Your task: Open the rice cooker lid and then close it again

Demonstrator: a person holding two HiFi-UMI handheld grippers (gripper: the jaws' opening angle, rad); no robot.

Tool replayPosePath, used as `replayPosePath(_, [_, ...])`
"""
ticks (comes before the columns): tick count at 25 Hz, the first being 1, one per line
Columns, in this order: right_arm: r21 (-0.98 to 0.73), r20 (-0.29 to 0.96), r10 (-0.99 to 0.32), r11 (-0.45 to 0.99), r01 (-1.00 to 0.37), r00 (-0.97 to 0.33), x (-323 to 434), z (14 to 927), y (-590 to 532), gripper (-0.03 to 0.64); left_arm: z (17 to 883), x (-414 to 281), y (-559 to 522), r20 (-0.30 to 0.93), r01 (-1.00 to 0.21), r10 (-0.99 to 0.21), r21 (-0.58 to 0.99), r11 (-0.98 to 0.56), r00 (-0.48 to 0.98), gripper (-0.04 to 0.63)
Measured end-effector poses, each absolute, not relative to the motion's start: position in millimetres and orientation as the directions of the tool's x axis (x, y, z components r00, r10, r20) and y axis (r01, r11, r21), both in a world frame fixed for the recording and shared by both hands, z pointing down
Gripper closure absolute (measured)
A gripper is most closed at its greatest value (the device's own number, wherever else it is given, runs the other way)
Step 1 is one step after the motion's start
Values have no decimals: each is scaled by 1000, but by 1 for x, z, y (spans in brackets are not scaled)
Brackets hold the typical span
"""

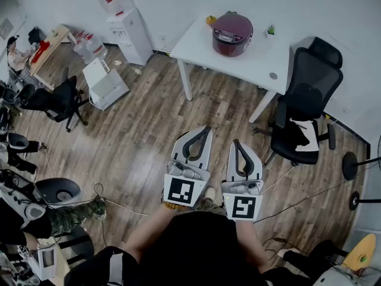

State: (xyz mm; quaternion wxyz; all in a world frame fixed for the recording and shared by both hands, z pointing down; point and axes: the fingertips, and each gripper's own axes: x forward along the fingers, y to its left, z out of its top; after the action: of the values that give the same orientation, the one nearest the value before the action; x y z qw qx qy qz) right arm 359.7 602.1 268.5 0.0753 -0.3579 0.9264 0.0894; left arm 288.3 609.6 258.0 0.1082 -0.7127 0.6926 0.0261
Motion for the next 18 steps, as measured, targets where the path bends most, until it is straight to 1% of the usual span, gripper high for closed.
replayPosePath(4, [100, -202, -646, 734, -672, -736, 373, 274, 581, 588, 267, 304, 589, -174, -992, -984, -122, -22, 43, 569])
replayPosePath(8, [82, -201, -610, 769, -633, -767, 374, 276, 566, 588, 272, 312, 580, -155, -990, -987, -139, -24, 46, 569])
replayPosePath(11, [60, -199, -612, 772, -633, -765, 376, 277, 554, 588, 276, 310, 572, -142, -991, -989, -136, -15, 34, 569])
replayPosePath(18, [72, -174, -624, 763, -642, -761, 366, 285, 529, 586, 285, 297, 546, -133, -991, -990, -128, -26, 43, 569])
